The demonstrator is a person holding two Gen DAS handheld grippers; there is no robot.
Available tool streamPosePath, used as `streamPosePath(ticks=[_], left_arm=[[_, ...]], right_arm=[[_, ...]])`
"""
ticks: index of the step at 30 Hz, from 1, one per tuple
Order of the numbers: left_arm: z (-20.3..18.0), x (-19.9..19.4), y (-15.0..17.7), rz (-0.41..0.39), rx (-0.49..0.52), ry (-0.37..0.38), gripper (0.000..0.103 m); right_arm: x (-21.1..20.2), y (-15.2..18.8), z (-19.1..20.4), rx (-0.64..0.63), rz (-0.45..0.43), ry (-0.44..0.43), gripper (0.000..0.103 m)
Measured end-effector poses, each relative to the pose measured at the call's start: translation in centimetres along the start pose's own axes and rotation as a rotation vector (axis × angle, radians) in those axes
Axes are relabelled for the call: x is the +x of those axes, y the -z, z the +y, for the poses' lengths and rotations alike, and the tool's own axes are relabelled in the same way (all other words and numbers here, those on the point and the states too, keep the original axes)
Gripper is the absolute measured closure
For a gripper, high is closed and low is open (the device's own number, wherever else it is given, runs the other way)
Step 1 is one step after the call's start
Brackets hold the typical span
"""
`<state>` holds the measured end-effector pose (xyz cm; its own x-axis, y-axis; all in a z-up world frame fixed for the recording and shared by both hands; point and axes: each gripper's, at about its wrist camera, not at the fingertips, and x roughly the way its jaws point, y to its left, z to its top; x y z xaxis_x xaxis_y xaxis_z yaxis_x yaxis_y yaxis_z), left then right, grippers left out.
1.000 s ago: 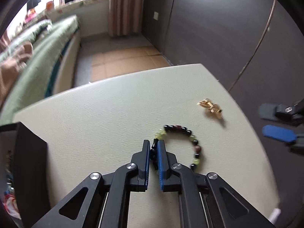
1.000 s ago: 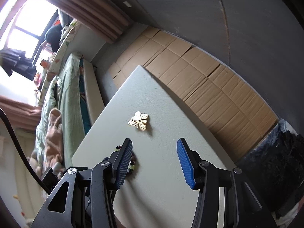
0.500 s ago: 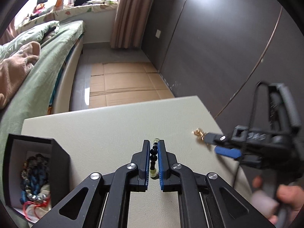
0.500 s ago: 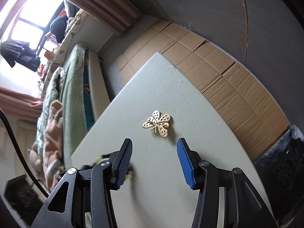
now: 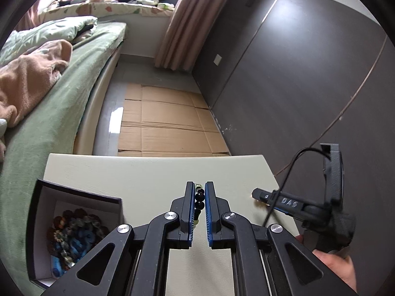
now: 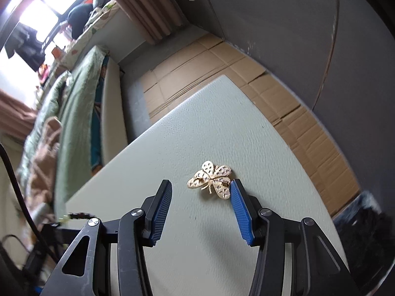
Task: Organize jewelry
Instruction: 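Close the right gripper on the gold butterfly brooch and lift it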
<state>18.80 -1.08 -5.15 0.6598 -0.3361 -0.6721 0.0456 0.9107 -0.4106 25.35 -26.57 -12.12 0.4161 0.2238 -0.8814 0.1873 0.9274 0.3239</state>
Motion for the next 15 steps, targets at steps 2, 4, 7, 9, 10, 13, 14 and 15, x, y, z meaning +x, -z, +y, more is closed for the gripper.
streamPosePath(ticks=[2, 4, 7, 9, 10, 13, 14, 15], left_arm=[[0.5, -0.2, -0.3, -0.004, -0.009, 0.003, 0.095], [0.8, -0.4, -0.6, -0.010, -0.017, 0.006, 0.095], [1.2, -0.6, -0.9, -0.015, -0.028, 0.009, 0.095], [1.5, -0.8, -1.1, -0.017, -0.036, 0.010, 0.095], [1.7, -0.8, -1.2, -0.018, -0.039, 0.010, 0.095], [2.0, -1.1, -1.4, -0.022, -0.048, 0.011, 0.095], [2.1, -1.2, -1.4, -0.024, -0.050, 0.011, 0.095], [2.2, -1.4, -1.4, -0.027, -0.051, 0.010, 0.095]], right_arm=[[0.3, -0.1, 1.1, -0.057, -0.013, 0.060, 0.053], [0.5, -0.1, 2.0, -0.106, -0.024, 0.113, 0.053], [0.9, 0.0, 3.4, -0.177, -0.032, 0.194, 0.053], [1.1, 0.2, 4.2, -0.220, -0.031, 0.247, 0.052], [1.2, 0.3, 4.6, -0.242, -0.033, 0.275, 0.052], [1.4, 0.5, 5.3, -0.277, -0.048, 0.305, 0.052], [1.3, 0.4, 5.2, -0.274, -0.051, 0.301, 0.052], [1.2, 0.3, 5.1, -0.275, -0.051, 0.299, 0.054]])
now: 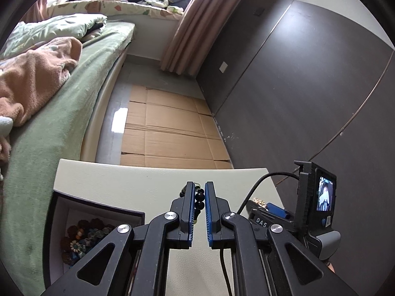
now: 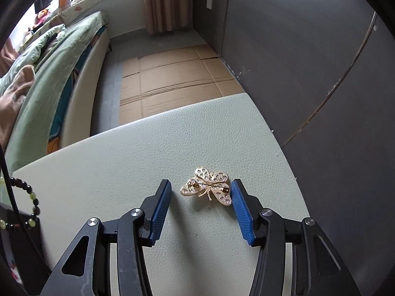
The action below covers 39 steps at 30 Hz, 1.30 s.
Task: Organize jewelry
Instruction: 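Close the right gripper on the gold butterfly brooch and lift it, then release the brooch into the box with the right gripper while the left drops the bracelet in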
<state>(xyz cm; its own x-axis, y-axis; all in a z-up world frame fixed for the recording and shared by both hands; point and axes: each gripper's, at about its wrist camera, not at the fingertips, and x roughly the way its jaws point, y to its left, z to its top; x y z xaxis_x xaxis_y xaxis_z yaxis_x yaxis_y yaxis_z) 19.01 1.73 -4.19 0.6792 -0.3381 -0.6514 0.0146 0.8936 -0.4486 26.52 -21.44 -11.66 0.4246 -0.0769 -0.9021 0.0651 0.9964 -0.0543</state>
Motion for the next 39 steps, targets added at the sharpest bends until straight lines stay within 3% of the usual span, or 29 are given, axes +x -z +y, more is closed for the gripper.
streamPosePath(ticks=[1, 3, 19, 33, 39], left_arm=[[0.0, -0.2, 0.1, -0.002, 0.000, -0.001, 0.095], [0.1, -0.5, 0.1, -0.004, 0.001, -0.003, 0.095], [1.3, -4.3, 1.5, -0.042, -0.025, -0.024, 0.095], [3.1, -8.5, 2.8, -0.095, -0.031, -0.070, 0.095], [5.0, -8.6, 3.0, -0.066, -0.084, -0.115, 0.095]], right_arm=[[-0.1, 0.1, -0.1, -0.004, -0.005, -0.001, 0.062], [-0.4, 0.3, -0.3, -0.003, -0.003, -0.014, 0.062], [-3.5, 3.5, -2.1, 0.144, 0.035, -0.402, 0.062], [-9.2, 6.3, 2.0, 0.040, -0.067, -0.546, 0.062], [-10.7, 7.3, 3.4, 0.012, -0.096, -0.586, 0.062]])
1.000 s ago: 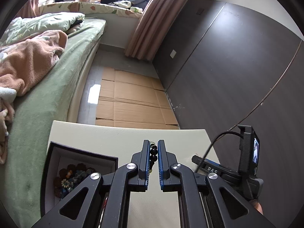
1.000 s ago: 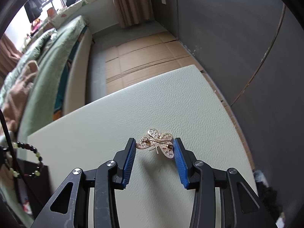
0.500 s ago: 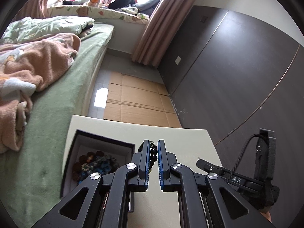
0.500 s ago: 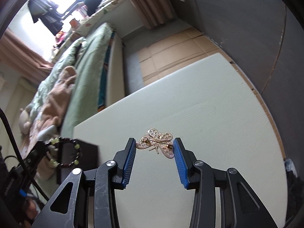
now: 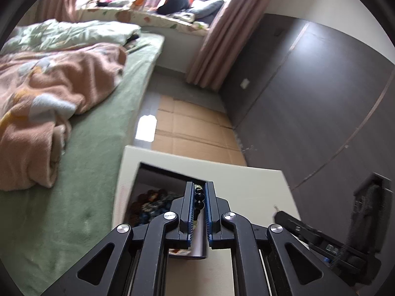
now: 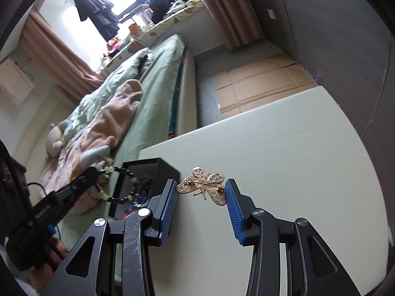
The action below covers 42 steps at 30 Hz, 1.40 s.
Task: Organize jewelry
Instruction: 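Release the brooch into the box with the right gripper while the left drops the bracelet in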
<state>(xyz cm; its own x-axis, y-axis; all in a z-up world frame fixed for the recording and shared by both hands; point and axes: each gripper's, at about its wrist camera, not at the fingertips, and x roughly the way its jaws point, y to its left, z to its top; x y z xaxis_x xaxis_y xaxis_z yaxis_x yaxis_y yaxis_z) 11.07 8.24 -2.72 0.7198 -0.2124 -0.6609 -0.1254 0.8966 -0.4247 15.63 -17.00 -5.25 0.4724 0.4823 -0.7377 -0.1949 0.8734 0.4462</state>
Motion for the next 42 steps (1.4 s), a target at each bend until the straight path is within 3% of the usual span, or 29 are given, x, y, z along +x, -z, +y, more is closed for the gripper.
streamPosePath(ticks=[5, 6, 7, 9, 10, 24, 28, 31, 34, 42], left_arm=[[2.8, 1.1, -0.6, 0.085, -0.114, 0.007, 0.094], [3.3, 1.0, -0.8, 0.092, -0.129, -0.008, 0.088], [3.7, 1.0, -0.9, 0.094, -0.138, -0.017, 0.080], [4.7, 0.5, -1.2, 0.073, -0.174, -0.012, 0.041], [5.1, 0.0, -1.2, 0.049, -0.194, -0.009, 0.038], [7.2, -1.6, -2.9, 0.000, -0.244, -0.003, 0.036], [7.4, -1.7, -2.7, 0.005, -0.250, -0.011, 0.036], [7.0, -2.0, -2.3, 0.004, -0.229, -0.022, 0.036], [6.2, -2.4, -1.9, -0.001, -0.198, -0.025, 0.036], [2.7, -3.0, 0.2, -0.004, -0.079, -0.028, 0.019]], right_arm=[[0.1, 0.5, 1.7, -0.032, -0.010, -0.040, 0.062], [0.3, 0.5, 2.1, -0.040, -0.010, -0.049, 0.062], [0.3, 0.6, 2.4, -0.047, -0.012, -0.056, 0.062], [0.6, 0.7, 3.1, -0.060, -0.015, -0.063, 0.062], [0.7, 0.7, 3.5, -0.069, -0.018, -0.068, 0.062], [3.8, 0.9, 8.0, -0.146, 0.011, -0.123, 0.062], [4.7, 1.5, 9.1, -0.166, 0.069, -0.155, 0.058], [4.8, 1.9, 8.7, -0.150, 0.096, -0.149, 0.040], [3.7, 2.0, 7.4, -0.115, 0.082, -0.125, 0.039], [-0.2, 2.0, 4.3, -0.038, 0.025, -0.090, 0.037]])
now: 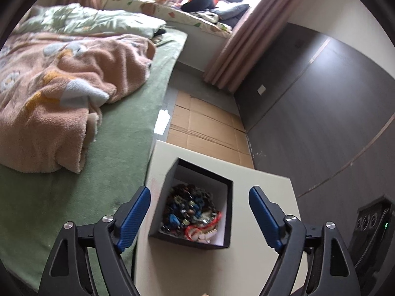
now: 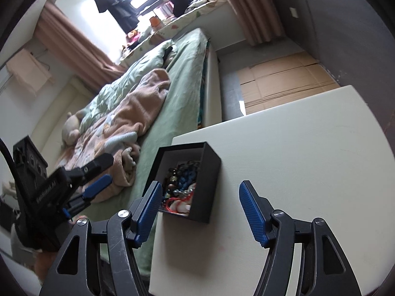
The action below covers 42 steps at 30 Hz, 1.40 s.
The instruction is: Organize jewelry
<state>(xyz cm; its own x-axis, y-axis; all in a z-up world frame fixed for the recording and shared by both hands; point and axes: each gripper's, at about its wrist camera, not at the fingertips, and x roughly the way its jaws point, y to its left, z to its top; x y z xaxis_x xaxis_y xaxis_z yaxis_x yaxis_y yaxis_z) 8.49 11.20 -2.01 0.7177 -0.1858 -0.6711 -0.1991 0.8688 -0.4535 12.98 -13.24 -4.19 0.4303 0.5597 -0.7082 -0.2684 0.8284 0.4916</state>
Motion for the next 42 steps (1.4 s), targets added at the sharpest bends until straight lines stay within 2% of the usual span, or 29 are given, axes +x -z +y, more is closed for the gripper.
streamPosePath(ticks=[6, 11, 14, 16, 20, 21, 26, 30, 35, 42], left_arm=[[-2.8, -0.9, 2.1, -0.025, 0.118, -0.040, 0.012], [-4.3, -1.7, 3.5, -0.048, 0.179, -0.061, 0.007], [-5.2, -2.3, 4.3, -0.087, 0.240, -0.092, 0.004], [-5.3, -2.8, 4.7, -0.111, 0.245, -0.110, 0.003], [-5.6, -3.5, 5.3, -0.137, 0.261, -0.127, 0.002], [-5.9, -3.9, 5.5, -0.150, 0.279, -0.129, 0.001], [-6.7, -4.7, 6.2, -0.180, 0.321, -0.138, 0.001], [-6.3, -4.8, 6.4, -0.171, 0.300, -0.130, 0.001], [-6.9, -5.2, 6.7, -0.183, 0.332, -0.130, 0.001], [-6.8, -5.7, 6.9, -0.199, 0.326, -0.139, 0.000]], right_arm=[[-2.2, 0.3, -0.8, 0.001, -0.021, 0.017, 0.033], [-4.1, 0.8, -0.7, -0.026, -0.044, 0.043, 0.029], [-4.8, 1.4, -0.4, -0.047, -0.061, 0.069, 0.019], [-5.0, 1.8, -0.1, -0.074, -0.064, 0.089, 0.007], [-5.6, 2.6, 0.1, -0.105, -0.074, 0.131, 0.004], [-5.8, 2.7, 0.1, -0.107, -0.073, 0.134, 0.001], [-6.9, 3.3, -0.3, -0.119, -0.092, 0.156, 0.000], [-7.8, 3.6, -0.6, -0.134, -0.107, 0.173, 0.000], [-8.1, 4.1, -0.6, -0.158, -0.096, 0.178, 0.000], [-8.4, 4.8, -0.3, -0.183, -0.090, 0.174, 0.000]])
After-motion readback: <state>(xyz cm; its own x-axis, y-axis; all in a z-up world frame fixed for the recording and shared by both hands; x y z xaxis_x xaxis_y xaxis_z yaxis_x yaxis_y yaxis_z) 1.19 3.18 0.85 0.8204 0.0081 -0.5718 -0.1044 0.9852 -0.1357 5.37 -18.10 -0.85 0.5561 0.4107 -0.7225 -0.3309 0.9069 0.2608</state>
